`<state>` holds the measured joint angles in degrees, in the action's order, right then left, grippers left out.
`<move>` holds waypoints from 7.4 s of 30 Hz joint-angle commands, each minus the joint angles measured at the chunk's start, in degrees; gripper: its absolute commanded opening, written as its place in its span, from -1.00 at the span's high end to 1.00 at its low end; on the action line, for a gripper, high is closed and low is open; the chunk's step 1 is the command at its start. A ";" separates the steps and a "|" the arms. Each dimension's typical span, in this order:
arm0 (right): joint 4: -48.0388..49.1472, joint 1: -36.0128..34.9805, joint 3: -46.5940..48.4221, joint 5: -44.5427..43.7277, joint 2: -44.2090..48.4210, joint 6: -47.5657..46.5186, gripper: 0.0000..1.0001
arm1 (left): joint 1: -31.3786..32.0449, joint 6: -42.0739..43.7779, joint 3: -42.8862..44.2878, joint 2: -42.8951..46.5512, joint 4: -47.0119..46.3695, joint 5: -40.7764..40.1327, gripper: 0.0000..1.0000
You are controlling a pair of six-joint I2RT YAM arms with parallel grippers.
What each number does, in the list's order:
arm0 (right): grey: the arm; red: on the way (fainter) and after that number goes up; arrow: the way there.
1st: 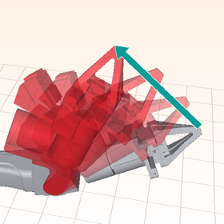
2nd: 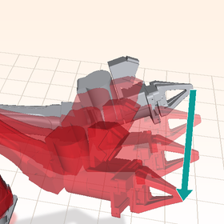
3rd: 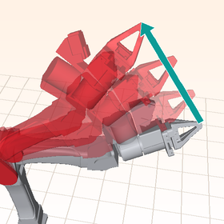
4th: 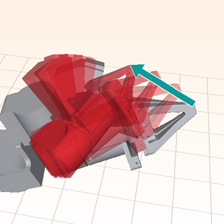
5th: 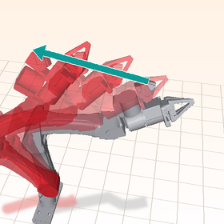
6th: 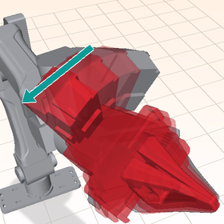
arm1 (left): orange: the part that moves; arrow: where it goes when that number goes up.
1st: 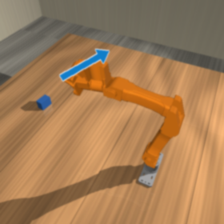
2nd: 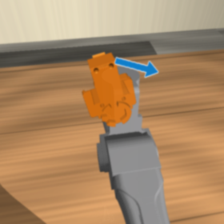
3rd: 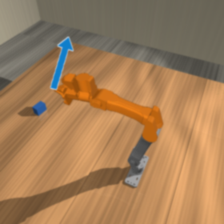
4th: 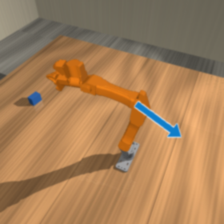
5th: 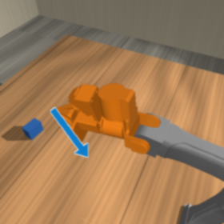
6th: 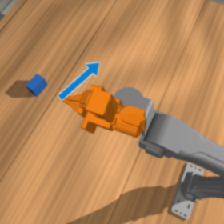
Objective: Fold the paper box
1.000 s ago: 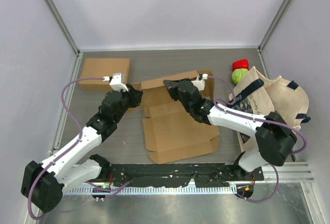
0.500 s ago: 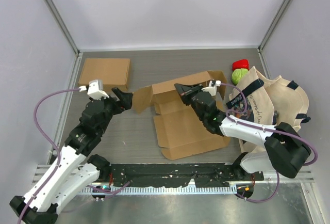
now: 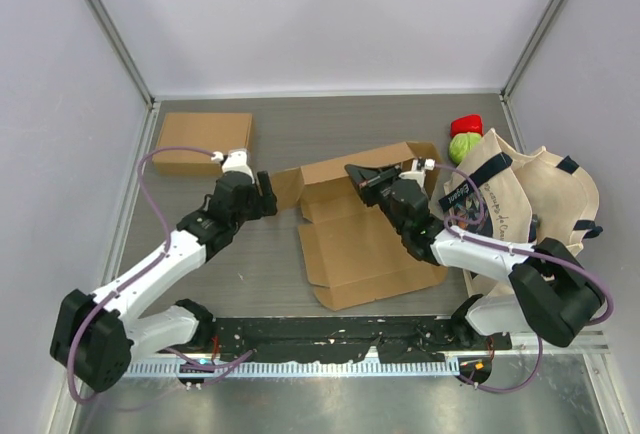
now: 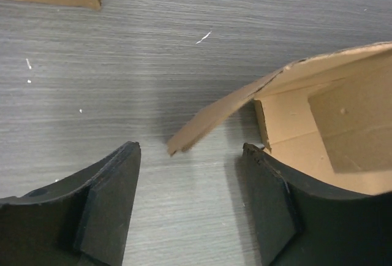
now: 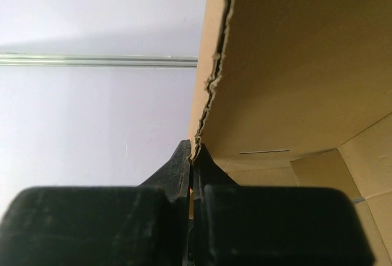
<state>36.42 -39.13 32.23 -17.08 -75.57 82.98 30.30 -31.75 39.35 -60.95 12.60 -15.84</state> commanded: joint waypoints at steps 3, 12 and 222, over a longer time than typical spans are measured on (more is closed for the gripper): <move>4.18 0.81 -0.59 1.87 0.43 0.60 0.99 | -0.16 6.69 6.08 -8.12 -5.22 -0.60 -0.27; 4.88 0.81 0.47 2.40 -1.42 0.43 0.99 | -0.16 4.68 9.59 -12.44 -5.14 4.40 0.95; 3.76 8.46 10.22 12.95 -15.66 24.95 0.99 | 8.45 6.45 11.44 -35.54 -46.35 -18.66 -0.21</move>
<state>44.64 -30.15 39.13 -5.37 -91.66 104.38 38.81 -21.43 48.14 -94.08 -30.13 -22.79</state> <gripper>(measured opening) 0.042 0.704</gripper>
